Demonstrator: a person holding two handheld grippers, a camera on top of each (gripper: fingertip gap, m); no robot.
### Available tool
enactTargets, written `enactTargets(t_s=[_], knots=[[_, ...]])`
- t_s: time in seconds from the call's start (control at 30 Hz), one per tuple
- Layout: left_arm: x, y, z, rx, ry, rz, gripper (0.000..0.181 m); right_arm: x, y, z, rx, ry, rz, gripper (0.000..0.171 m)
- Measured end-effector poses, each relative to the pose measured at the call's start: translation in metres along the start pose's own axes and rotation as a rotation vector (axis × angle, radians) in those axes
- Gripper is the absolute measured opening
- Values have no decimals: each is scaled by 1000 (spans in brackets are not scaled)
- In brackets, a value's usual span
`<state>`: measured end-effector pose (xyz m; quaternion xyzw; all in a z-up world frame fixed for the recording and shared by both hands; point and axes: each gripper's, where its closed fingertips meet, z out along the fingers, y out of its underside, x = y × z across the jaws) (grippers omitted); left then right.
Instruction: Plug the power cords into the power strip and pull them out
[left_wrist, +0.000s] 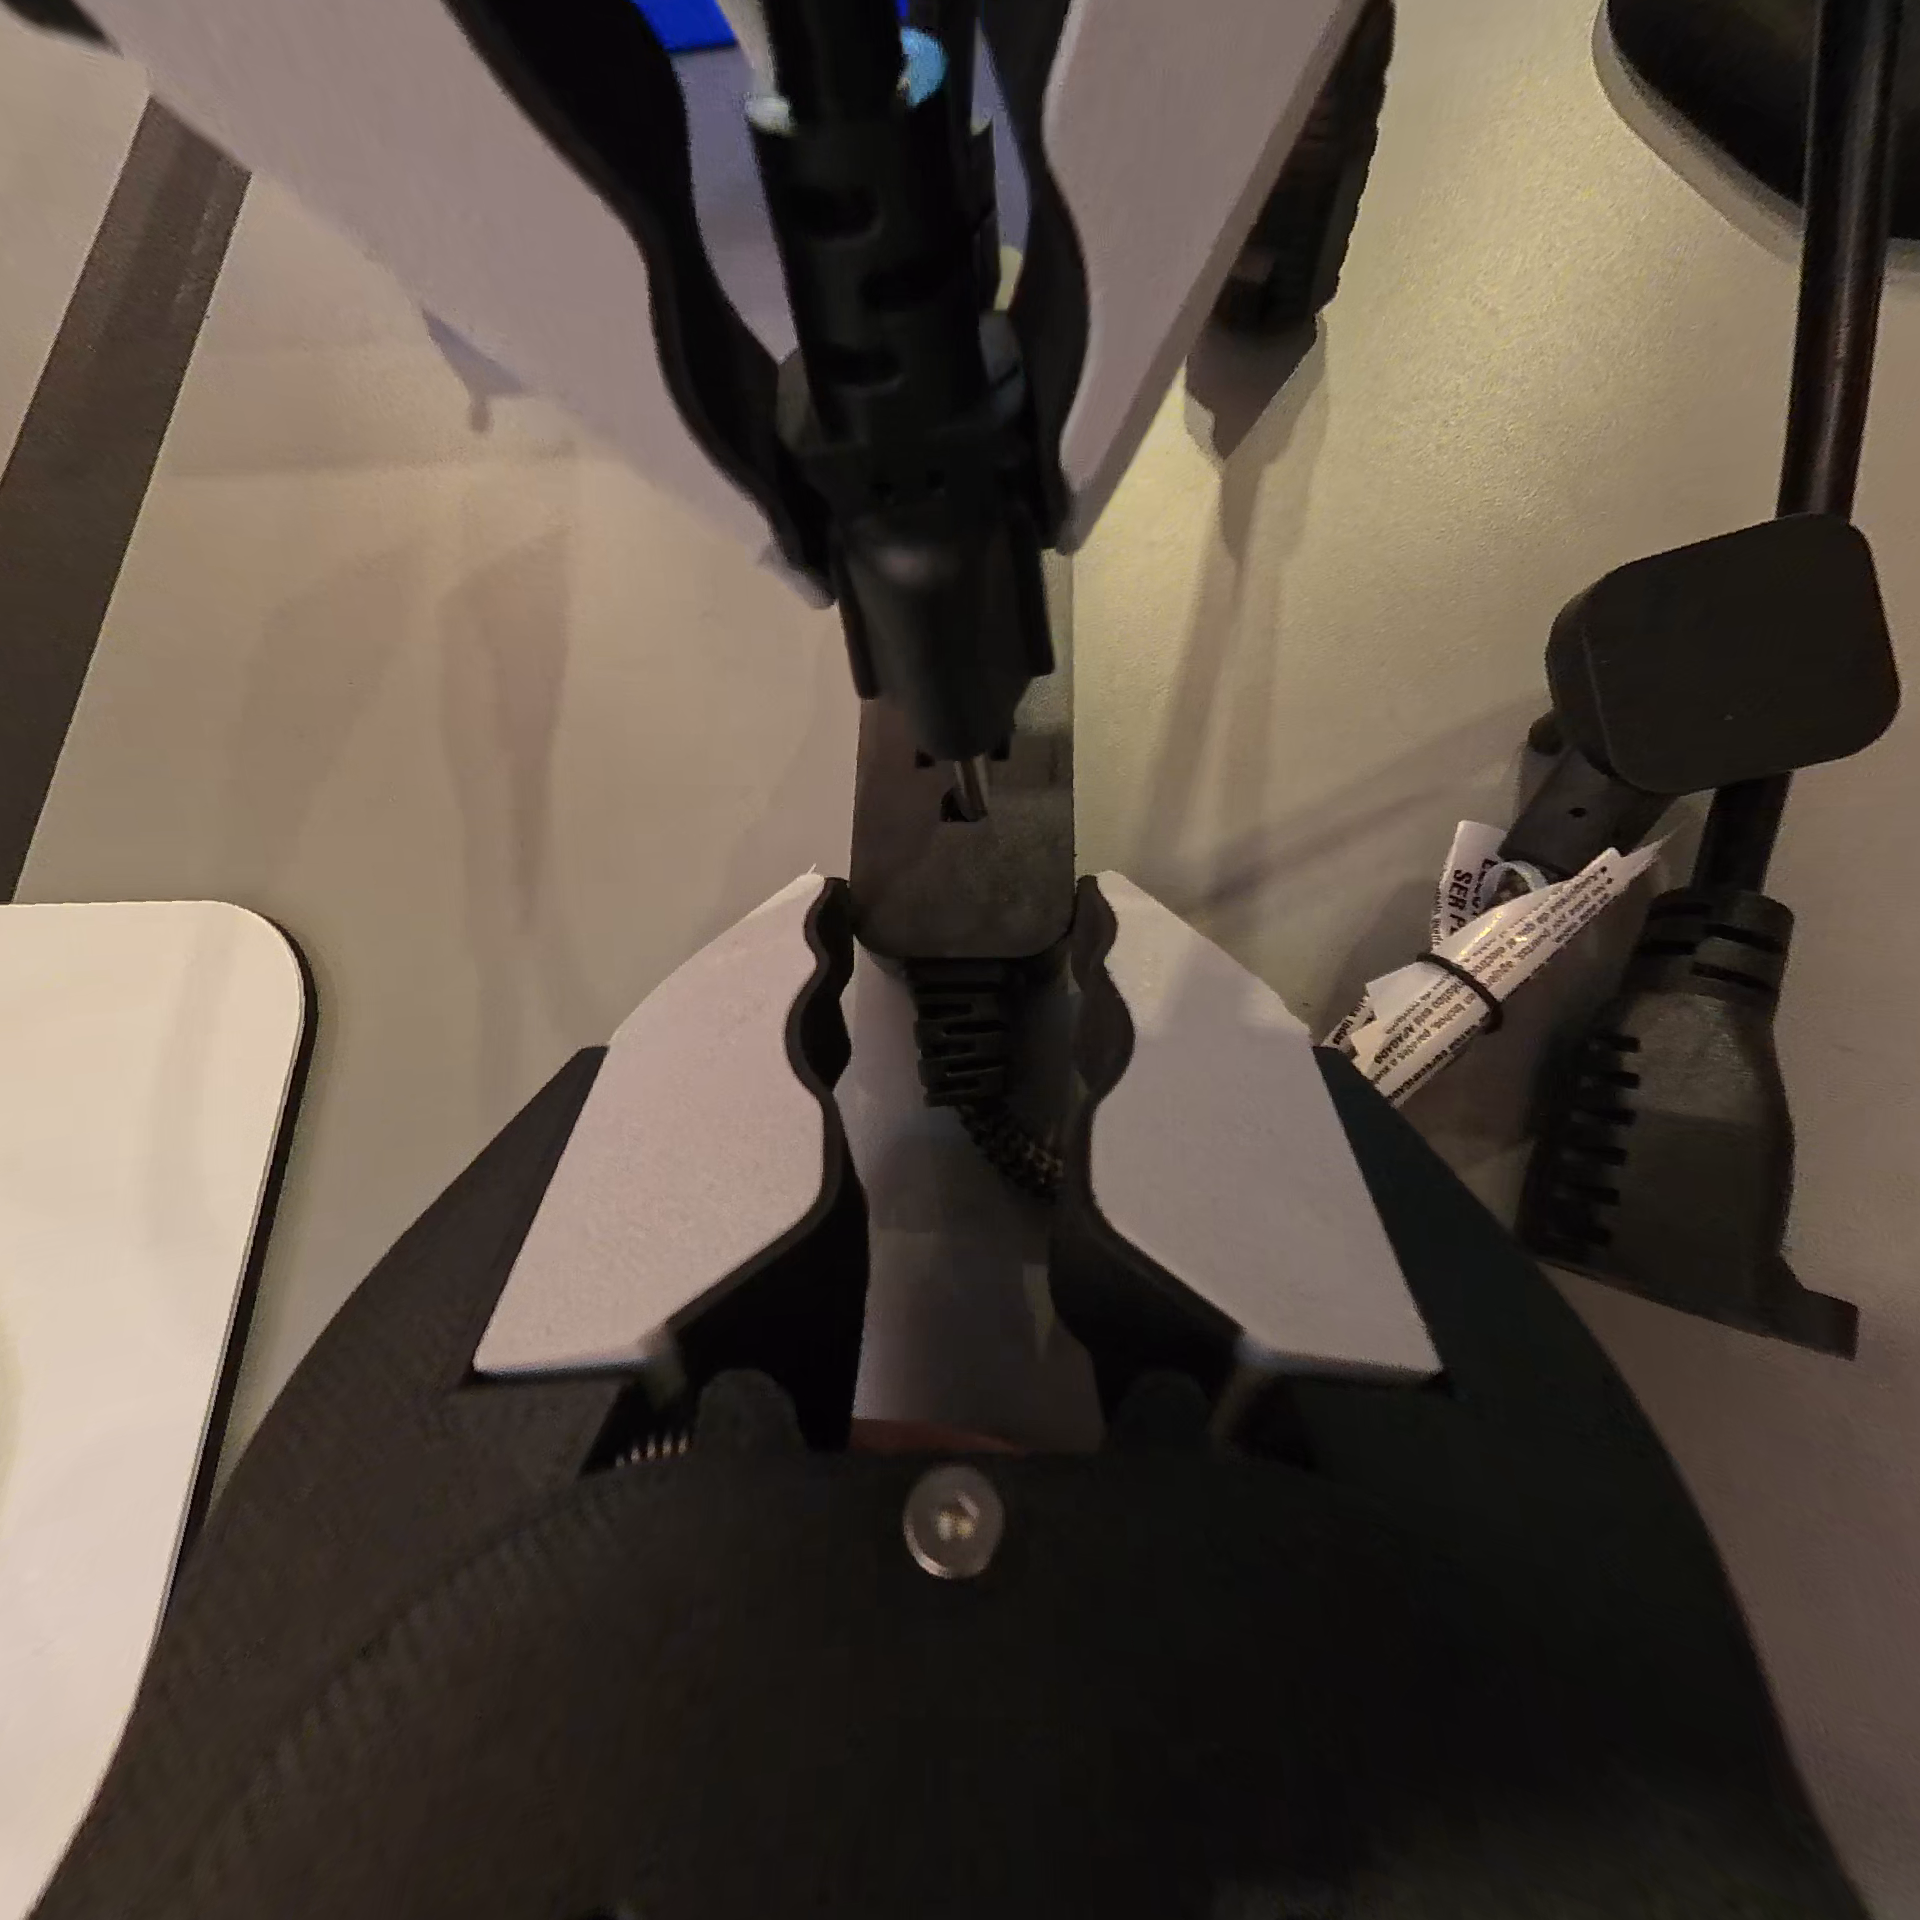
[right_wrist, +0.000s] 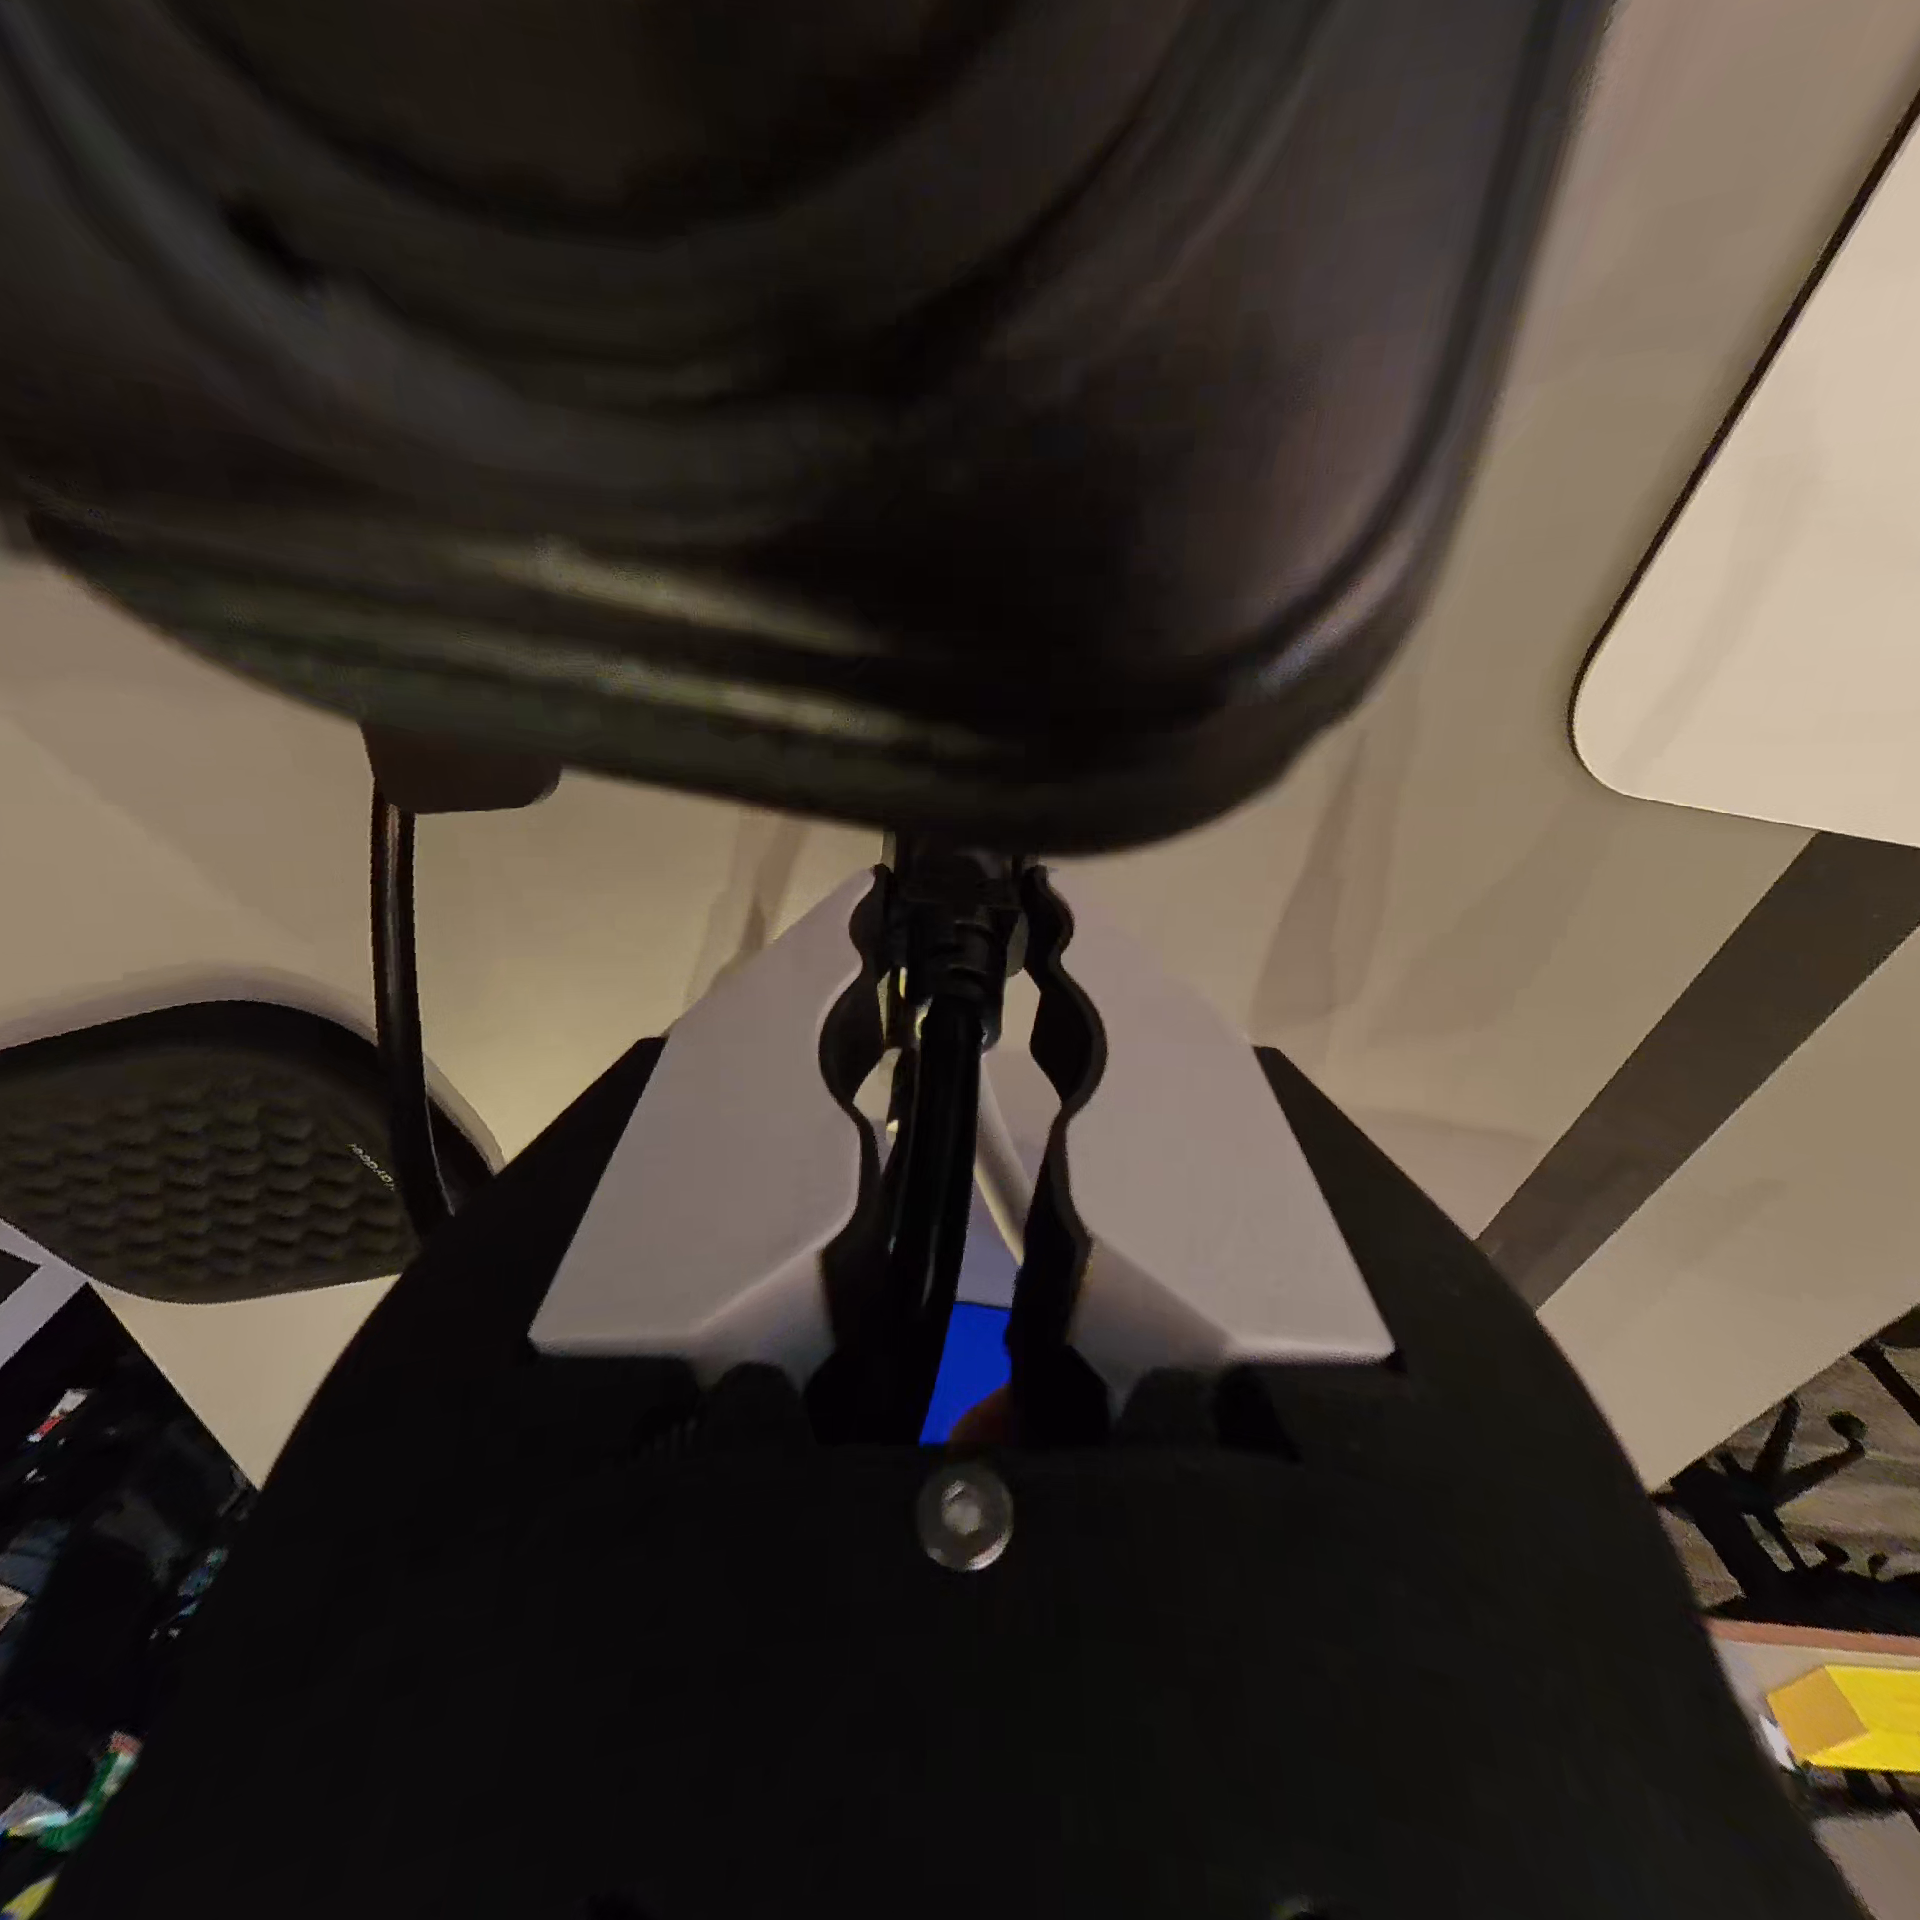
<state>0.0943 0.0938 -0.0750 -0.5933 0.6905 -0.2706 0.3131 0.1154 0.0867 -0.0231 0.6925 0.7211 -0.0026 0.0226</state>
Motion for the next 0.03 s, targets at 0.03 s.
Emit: enactTargets(t_s=[0.03], knots=[[0, 0, 0, 0, 0, 0, 43, 1, 1, 1, -11, 2, -1, 22]])
